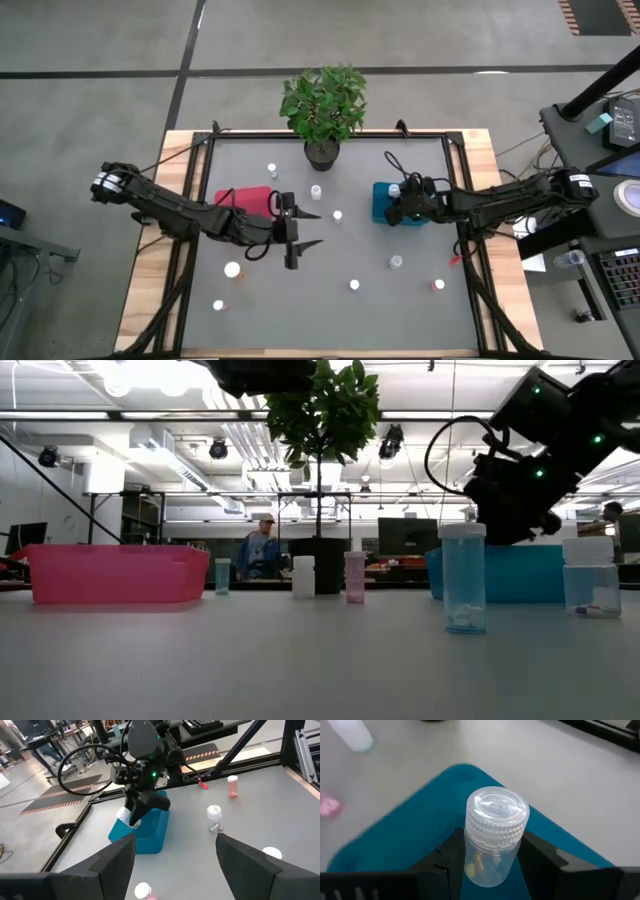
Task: Pick and place medicine bottles into bin by pill shape (circle, oval)
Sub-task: Put the bottom left transparent capsule bottle into the blue bin
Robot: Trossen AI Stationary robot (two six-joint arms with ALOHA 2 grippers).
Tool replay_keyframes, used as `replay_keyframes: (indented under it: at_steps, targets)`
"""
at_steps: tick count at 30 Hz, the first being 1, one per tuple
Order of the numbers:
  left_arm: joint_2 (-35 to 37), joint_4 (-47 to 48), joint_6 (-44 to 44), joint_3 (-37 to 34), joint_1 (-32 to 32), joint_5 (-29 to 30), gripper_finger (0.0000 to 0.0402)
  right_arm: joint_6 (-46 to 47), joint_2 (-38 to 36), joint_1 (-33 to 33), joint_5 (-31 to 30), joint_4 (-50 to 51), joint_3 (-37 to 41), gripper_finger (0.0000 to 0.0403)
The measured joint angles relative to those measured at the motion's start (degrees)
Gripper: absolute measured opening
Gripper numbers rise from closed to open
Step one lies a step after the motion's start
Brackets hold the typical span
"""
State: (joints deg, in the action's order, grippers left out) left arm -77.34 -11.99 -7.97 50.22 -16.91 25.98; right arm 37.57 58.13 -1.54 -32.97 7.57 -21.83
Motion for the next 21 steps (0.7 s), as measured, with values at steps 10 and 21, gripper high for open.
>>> replay_keyframes:
  at_steps: [10,21]
  targets:
    - [0.00,0.00,0.00,-0.02,0.02,0.00,0.0255,-0.02,3.51,0.00,-1.33,-9.82,3.35,0.0148]
    - [0.00,0.02,0.00,-0.02,0.02,0.00,0.0255,-0.04,9.85,0.00,-1.60,-9.79,0.85,0.0148]
